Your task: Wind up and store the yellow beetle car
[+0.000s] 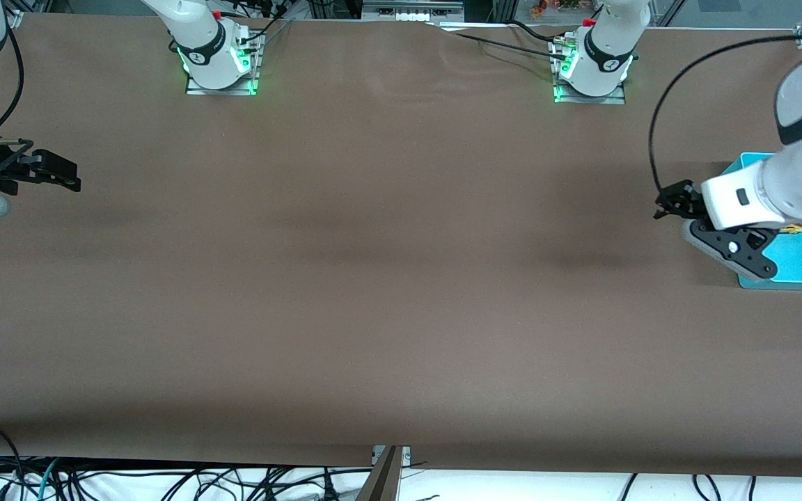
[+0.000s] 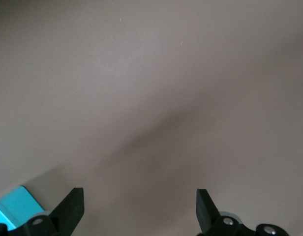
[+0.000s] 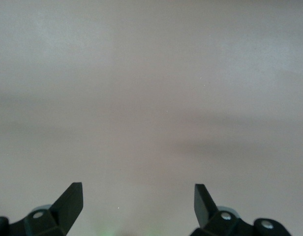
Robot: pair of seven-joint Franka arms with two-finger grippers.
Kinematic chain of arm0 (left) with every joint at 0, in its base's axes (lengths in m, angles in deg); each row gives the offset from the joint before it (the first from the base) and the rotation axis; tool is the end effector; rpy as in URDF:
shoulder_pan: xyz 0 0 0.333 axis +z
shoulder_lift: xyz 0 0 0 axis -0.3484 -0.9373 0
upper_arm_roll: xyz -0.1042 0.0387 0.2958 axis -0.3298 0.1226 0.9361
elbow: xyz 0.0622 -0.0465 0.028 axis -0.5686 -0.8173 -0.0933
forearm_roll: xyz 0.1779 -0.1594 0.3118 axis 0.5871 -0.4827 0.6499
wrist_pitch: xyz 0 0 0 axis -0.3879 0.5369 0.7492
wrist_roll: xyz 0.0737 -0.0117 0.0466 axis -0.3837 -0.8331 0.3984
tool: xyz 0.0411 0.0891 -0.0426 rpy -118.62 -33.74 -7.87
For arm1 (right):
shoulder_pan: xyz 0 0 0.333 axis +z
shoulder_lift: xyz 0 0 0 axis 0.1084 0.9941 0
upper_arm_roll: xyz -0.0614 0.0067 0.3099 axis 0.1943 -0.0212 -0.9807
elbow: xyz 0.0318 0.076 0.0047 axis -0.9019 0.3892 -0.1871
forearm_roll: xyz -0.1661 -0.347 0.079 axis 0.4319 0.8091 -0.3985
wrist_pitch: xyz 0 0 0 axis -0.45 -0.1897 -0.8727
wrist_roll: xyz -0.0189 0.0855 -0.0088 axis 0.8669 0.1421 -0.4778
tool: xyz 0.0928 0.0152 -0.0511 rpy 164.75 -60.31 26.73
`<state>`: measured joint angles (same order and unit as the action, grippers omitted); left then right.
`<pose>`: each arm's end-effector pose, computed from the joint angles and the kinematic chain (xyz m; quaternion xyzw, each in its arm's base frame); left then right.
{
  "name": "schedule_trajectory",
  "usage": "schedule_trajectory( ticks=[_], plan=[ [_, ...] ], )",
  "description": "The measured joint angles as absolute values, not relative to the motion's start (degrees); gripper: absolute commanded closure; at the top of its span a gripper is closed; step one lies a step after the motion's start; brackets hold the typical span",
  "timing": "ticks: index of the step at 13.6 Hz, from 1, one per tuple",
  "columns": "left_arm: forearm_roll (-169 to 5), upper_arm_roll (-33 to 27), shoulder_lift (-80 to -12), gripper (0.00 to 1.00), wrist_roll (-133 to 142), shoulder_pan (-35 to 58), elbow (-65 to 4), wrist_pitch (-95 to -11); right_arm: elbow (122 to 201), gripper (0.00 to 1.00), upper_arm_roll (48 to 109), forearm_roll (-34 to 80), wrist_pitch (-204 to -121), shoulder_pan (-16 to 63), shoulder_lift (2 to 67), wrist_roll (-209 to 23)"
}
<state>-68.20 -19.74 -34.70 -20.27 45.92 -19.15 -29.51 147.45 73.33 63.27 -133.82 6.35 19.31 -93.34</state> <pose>0.6112 -0.0581 0.5223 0.9684 -0.2419 -0.0516 0.0308 0.5896 -0.0059 0.5830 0.9972 0.0459 -0.0541 0.0236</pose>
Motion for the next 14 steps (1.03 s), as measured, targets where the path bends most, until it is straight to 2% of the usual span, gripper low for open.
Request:
schedule_trajectory(
  ticks=[4, 6, 12, 14],
  plan=[
    [-71.5, -0.7, -28.3, 0.00, -11.6, 31.1, -19.2, -28.9, 147.5, 0.00, 73.3, 63.3, -133.8, 6.3, 19.3, -93.3],
    [-73.5, 5.4, -26.0, 0.00, -6.0, 27.0, -19.8, -28.7, 147.5, 0.00, 73.3, 63.3, -133.8, 6.3, 19.3, -93.3],
    [-73.8, 7.8, -18.4, 0.00, 2.5, 24.0, -29.3, -30.6, 147.5, 0.00, 73.3, 63.3, -133.8, 6.3, 19.3, -93.3],
    [-73.8, 8.0, -17.5, 0.00, 2.5, 23.9, -30.6, -31.1, 147.5, 0.00, 73.3, 63.3, -133.8, 6.3, 19.3, -93.3]
  ],
)
